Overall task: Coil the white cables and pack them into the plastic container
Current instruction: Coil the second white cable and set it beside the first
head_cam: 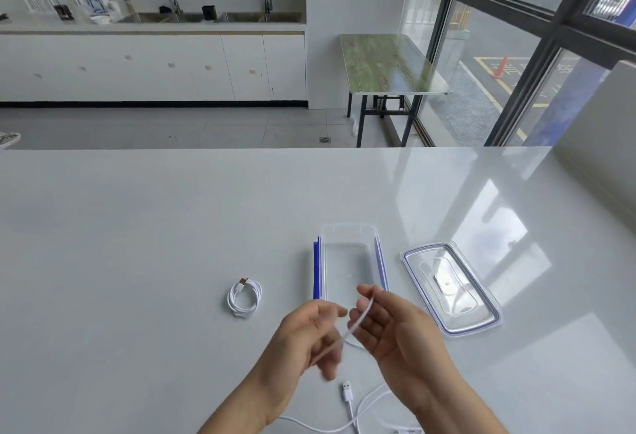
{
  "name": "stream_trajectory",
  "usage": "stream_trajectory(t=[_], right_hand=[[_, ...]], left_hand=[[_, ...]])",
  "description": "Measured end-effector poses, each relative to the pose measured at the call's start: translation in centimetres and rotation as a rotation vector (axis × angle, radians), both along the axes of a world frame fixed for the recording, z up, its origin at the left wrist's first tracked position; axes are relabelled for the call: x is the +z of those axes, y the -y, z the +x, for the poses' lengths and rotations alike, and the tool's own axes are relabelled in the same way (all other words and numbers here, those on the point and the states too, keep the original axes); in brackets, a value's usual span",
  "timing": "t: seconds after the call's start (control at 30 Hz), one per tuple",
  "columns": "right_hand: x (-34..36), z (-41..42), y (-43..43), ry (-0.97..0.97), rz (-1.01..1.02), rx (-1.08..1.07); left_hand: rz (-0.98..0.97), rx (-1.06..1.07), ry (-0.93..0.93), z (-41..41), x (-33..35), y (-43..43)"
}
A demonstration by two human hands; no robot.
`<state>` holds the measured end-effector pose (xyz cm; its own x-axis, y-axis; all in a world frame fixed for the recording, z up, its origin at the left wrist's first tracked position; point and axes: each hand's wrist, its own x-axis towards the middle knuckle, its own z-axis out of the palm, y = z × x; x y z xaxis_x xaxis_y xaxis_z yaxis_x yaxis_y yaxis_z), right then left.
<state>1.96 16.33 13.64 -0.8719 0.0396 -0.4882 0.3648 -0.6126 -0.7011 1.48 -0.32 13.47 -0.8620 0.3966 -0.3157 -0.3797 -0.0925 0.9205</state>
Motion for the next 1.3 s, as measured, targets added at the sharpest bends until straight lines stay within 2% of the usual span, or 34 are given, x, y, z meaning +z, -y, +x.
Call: stream_trajectory(t=[0.2,0.3,0.4,0.53,0.63,0.8,0.9,1.03,1.13,1.2,1.23,1.3], right_hand=[[1.4,1.9,0.0,-0.152,0.421,0.101],[2.0,3.3,0.9,-0.241,0.632,0.263],[1.4,4.2,1.2,-0.269,0.777,0.372],[0.3,4.7,0.9,-0.256,0.78,0.41],[-0.9,4.6,0.3,-0.299,0.736,0.45],[-3.6,3.1,-2.5,-0.294,0.57,0.73],[-3.7,1.1,-4.6,-0.225,0.585,0.858],[1.2,-3.6,-5.5,-0.245,0.831,0.764],[5.5,-5.2,-3.8,-0.345,1.118,0.626],[6.7,-4.2,-2.3,-0.428,1.252,0.533],[6.8,-3.4,-1.6,-0.448,1.232,0.485],[6.5,-1.3,-0.3,-0.453,1.062,0.393]], left_hand=[[0.338,0.043,0.334,-2.3,0.6,0.1],[0.351,-0.015,0.35,-2.9,1.8,-0.6],[0.448,-0.002,0.34,-3.1,2.4,-1.2],[0.548,0.109,0.321,-3.6,2.3,-1.6],[0.555,0.097,0.285,-3.7,2.4,-1.3],[0.493,-0.066,0.263,-3.6,3.1,-0.3],[0.36,-0.262,0.243,-3.6,4.0,0.5],[0.023,-0.524,0.202,-3.1,3.7,0.6],[-0.179,-0.479,0.155,-2.8,2.9,0.0],[-0.12,-0.342,0.133,-2.9,2.3,-0.3],[-0.054,-0.271,0.13,-3.0,2.2,-0.4],[0.136,-0.126,0.16,-3.1,2.2,-0.6]])
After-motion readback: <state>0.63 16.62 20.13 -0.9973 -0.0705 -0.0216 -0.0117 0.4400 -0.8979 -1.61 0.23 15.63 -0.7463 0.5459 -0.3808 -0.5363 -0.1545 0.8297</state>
